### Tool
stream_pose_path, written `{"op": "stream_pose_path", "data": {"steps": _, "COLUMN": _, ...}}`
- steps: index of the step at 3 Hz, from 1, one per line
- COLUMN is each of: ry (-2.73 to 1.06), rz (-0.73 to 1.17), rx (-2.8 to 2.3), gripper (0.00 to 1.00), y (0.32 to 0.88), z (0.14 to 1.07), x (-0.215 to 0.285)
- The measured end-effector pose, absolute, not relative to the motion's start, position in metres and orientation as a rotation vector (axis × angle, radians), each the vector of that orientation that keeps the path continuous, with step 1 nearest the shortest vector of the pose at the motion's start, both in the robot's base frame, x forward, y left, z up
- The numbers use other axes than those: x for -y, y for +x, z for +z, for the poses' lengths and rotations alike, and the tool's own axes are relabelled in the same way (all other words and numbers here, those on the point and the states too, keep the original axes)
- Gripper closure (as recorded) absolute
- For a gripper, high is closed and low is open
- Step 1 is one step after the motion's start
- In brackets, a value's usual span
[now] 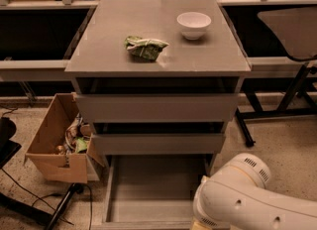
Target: Close bottom drawer
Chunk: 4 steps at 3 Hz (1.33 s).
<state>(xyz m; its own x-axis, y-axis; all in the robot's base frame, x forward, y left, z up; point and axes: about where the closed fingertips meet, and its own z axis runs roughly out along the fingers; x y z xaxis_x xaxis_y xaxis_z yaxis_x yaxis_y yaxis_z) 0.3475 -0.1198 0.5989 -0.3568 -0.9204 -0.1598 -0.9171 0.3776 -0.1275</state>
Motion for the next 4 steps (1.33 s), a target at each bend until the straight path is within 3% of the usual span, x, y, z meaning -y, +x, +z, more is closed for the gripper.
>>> {"op": "stream_pose_path", "data": {"steps": 3, "ry": -1.686, "rz": 0.097, "rx": -2.637, "gripper": 0.0, "y": 0.338, "z": 0.388, "x": 0.163}}
{"op": "stream_pose_path", "data": {"steps": 4, "ry": -1.725, "rz": 0.067, "rx": -2.619, "gripper": 0.19, "y": 0.35, "z": 0.341, "x": 0.183}}
